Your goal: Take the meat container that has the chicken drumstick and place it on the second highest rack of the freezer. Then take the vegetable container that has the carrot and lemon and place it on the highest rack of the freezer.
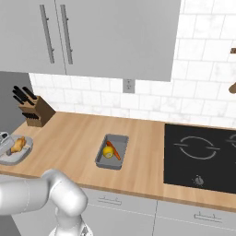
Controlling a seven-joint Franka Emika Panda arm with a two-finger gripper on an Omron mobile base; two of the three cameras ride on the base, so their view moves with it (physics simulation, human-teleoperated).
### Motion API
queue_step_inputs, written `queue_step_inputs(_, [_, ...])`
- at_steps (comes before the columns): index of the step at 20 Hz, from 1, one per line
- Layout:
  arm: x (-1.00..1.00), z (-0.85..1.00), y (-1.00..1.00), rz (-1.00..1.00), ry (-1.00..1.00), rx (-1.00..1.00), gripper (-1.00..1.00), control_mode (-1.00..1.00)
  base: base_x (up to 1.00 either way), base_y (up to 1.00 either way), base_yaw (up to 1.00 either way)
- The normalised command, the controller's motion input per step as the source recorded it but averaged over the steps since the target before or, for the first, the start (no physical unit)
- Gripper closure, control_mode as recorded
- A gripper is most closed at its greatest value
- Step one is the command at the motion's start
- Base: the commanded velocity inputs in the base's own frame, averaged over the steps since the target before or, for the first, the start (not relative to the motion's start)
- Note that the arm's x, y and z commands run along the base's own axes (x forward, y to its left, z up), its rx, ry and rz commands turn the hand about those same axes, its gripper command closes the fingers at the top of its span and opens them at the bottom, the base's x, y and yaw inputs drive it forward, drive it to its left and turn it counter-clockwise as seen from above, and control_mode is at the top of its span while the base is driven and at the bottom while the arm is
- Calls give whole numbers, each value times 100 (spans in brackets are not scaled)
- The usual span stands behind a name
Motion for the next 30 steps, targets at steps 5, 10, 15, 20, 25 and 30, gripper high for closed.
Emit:
queue_step_inputs(5, [0,0,0,0,0,0,100,-100,0,0,0])
queue_step_inputs(10, [0,0,0,0,0,0,100,-100,0,0,0])
queue_step_inputs(15, [0,0,0,0,0,0,100,-100,0,0,0])
queue_step_inputs(20, [-4,12,-1,0,-1,0,100,-100,0,0,0])
queue_step_inputs(25, [0,84,-17,0,0,1,100,-100,0,0,0])
queue_step_inputs(30, [-5,86,-63,0,-4,0,100,-100,0,0,0])
